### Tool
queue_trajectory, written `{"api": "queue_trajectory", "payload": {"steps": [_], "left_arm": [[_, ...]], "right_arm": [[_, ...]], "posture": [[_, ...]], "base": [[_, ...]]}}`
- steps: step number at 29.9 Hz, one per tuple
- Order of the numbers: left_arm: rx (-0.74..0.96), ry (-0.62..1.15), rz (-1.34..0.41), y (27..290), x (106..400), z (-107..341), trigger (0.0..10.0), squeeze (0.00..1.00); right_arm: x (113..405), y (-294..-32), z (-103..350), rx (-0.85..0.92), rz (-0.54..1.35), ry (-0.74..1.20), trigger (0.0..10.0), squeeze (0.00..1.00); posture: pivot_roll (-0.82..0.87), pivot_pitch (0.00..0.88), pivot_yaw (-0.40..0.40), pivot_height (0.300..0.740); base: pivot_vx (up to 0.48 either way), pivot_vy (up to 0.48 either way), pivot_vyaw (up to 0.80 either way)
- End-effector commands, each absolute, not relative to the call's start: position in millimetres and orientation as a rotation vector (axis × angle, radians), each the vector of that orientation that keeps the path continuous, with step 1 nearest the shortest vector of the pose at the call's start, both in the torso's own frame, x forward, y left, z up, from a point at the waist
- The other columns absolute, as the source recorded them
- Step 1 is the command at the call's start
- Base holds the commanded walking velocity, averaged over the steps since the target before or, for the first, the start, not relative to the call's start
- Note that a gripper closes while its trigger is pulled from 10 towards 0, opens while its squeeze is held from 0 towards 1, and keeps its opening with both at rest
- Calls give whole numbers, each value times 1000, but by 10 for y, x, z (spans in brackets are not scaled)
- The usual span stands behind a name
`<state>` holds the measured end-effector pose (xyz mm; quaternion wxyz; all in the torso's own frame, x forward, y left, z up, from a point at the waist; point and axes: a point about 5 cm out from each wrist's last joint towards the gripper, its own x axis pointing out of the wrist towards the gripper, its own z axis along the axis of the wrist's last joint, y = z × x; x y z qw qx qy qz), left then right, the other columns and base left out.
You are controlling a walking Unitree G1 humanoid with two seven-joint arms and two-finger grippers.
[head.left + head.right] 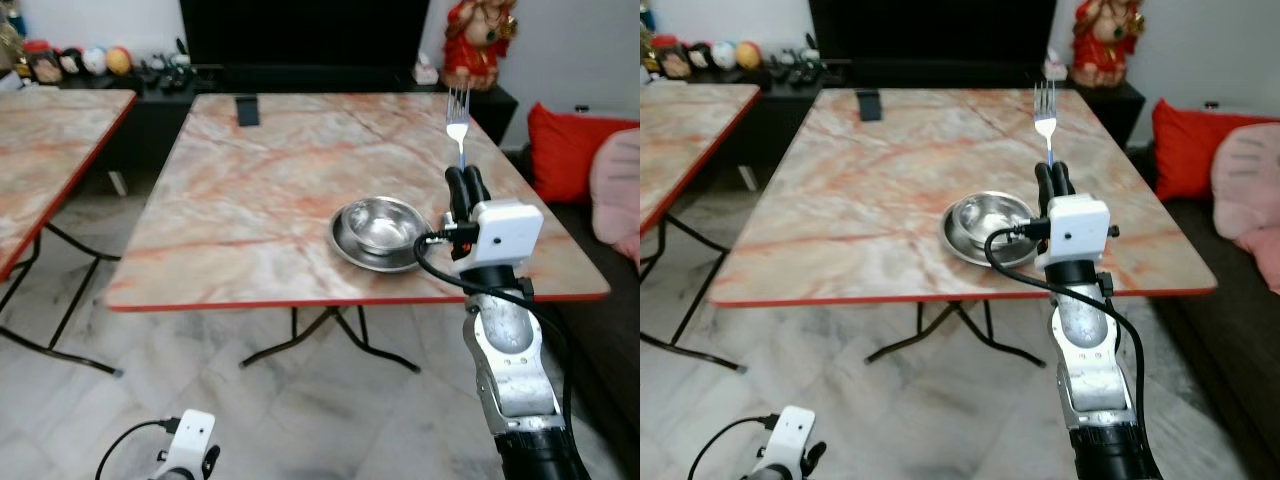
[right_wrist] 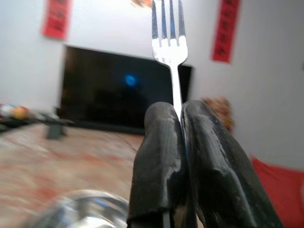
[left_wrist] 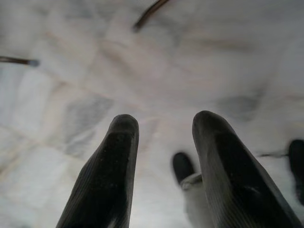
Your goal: Setting the table
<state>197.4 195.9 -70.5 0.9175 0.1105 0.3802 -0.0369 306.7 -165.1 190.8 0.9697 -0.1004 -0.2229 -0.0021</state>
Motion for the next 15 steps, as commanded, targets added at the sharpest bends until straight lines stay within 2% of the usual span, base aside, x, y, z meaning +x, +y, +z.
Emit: {"api": "queue_trajectory", "payload": {"steps": [1,15], "left_arm": [[226,796,-72,1970,1955,-717,10000,0],[201,775,-59,1999,2003,-684,10000,0]], "right_arm": [[3074,-1647,1987,-194,-9,-476,10000,0],[3104,-1634,1994,-189,-12,-472,10000,0]], "posture": [[-40,0,0,740],[-35,0,3,740]], "base": [[0,0,0],[0,0,0]]}}
